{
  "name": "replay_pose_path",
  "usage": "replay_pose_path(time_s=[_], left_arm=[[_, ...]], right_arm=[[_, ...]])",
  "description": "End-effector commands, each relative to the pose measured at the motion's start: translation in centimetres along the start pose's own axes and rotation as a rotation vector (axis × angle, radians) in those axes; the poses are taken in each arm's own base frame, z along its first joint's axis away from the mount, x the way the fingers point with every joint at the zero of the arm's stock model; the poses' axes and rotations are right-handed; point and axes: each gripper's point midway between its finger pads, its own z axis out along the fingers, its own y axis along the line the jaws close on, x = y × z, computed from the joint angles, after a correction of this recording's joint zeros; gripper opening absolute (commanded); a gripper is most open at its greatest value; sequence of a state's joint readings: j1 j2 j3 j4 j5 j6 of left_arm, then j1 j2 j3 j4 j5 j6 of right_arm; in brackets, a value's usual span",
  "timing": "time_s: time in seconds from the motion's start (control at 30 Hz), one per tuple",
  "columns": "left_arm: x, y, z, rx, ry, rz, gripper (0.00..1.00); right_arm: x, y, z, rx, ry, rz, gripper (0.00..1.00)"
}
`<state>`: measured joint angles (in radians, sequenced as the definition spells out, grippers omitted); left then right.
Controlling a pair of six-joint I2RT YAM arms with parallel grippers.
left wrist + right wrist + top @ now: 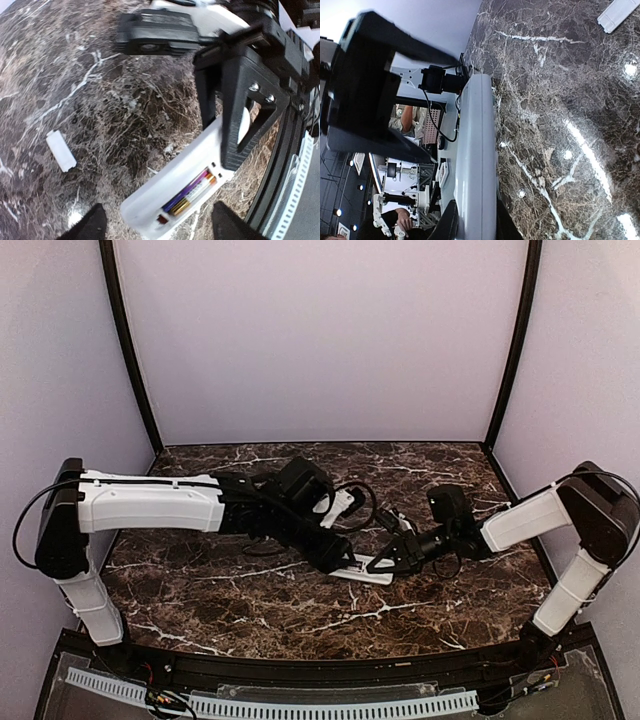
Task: Load the batteries into the remote control
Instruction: Press the battery in the battery compartment, then pass from the right arm to the left
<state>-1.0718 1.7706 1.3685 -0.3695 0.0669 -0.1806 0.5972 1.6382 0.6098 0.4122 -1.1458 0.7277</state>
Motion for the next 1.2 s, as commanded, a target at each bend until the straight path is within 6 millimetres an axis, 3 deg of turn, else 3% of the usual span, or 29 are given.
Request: replay_pose_path(time_s=[0.0,0.13,0.27,0.63,0.83,1.07,1.17], left_arm=[[-1.0,0.2,-4.7,0.026,-0.090,0.131,0.81],[-0.2,-0.6,-5.4,0.098,-0.064,0.196,0.86],[1.1,-1.7,-5.2,0.184,-0.010,0.227,0.84],[1.9,-2.9,-4.1,0.269,0.065,0.213,0.77],[2.5,-3.2,-3.5,0.296,0.099,0.207,0.68],[2.5,-4.9,-3.9,0.405,0.095,0.206,0.45],[2.5,-5.4,-3.9,0.438,0.092,0.202,0.40]], right_arm=[[0.3,1.5,-0.6,-0.004,0.026,-0.147,0.00],[0.5,2.6,-1.0,0.011,0.043,-0.230,0.00],[0.5,3.9,-1.1,0.003,0.056,-0.290,0.00],[1.5,5.8,-0.2,0.027,0.105,-0.392,0.00],[1.8,6.8,0.0,0.034,0.113,-0.438,0.00],[1.6,6.8,0.2,0.063,0.114,-0.463,0.00],[1.5,7.0,0.1,0.077,0.105,-0.483,0.00]])
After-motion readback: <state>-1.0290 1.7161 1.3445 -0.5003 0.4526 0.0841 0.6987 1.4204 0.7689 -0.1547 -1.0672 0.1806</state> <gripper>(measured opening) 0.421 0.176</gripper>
